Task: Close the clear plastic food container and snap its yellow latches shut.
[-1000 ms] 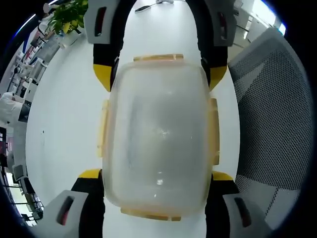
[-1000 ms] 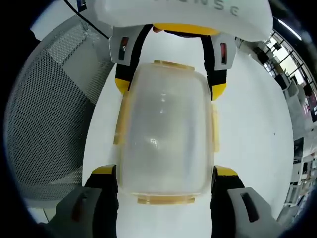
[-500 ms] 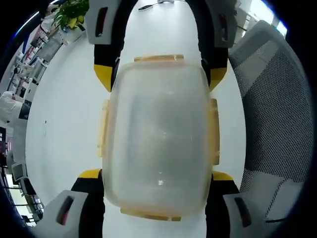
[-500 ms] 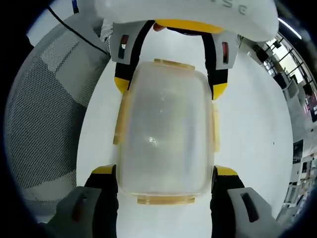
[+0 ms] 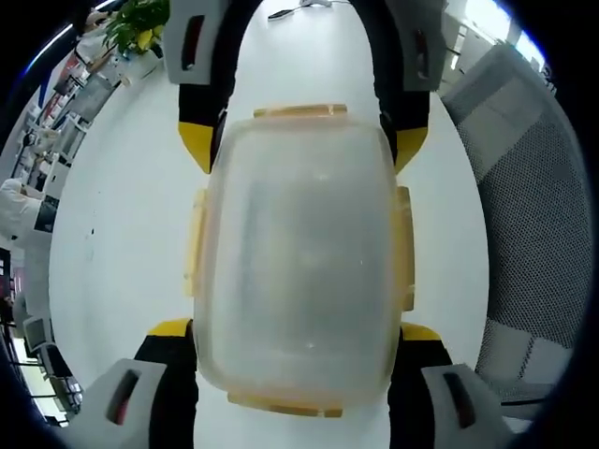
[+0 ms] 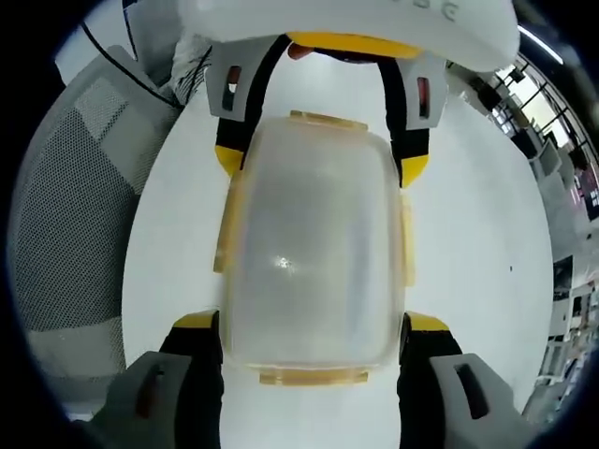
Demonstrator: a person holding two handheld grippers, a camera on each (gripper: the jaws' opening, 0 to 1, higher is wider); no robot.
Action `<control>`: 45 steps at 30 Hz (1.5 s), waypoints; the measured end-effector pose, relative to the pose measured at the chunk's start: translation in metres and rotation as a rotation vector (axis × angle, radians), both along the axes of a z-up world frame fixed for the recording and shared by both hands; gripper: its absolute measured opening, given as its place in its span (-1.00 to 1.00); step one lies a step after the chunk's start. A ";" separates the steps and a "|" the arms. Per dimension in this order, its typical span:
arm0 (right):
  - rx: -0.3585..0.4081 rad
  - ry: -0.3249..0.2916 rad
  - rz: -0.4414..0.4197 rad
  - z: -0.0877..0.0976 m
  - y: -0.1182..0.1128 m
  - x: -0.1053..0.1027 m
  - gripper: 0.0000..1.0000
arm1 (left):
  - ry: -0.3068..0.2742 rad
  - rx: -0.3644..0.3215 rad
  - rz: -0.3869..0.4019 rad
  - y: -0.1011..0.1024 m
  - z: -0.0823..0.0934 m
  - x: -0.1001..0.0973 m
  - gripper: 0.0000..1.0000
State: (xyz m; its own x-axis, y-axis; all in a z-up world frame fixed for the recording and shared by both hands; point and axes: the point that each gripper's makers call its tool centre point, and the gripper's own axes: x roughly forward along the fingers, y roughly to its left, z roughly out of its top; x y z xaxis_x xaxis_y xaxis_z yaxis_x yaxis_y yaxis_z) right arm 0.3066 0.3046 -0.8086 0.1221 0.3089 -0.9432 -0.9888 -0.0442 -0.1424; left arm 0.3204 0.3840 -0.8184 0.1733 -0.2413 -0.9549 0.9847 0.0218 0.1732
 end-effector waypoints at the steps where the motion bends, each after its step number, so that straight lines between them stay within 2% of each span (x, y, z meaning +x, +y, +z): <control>1: -0.003 0.000 0.000 0.000 0.000 0.002 0.48 | 0.000 -0.001 0.001 0.000 0.000 0.001 0.65; 18: -0.006 0.001 -0.018 0.000 -0.003 0.052 0.49 | 0.002 0.012 -0.018 -0.003 0.000 0.053 0.65; 26: -0.012 0.004 -0.007 0.000 -0.005 0.067 0.49 | 0.003 0.006 -0.009 -0.005 0.002 0.067 0.65; 45: -0.016 -0.013 -0.017 -0.001 -0.006 0.070 0.53 | 0.003 0.018 -0.030 -0.005 0.001 0.071 0.66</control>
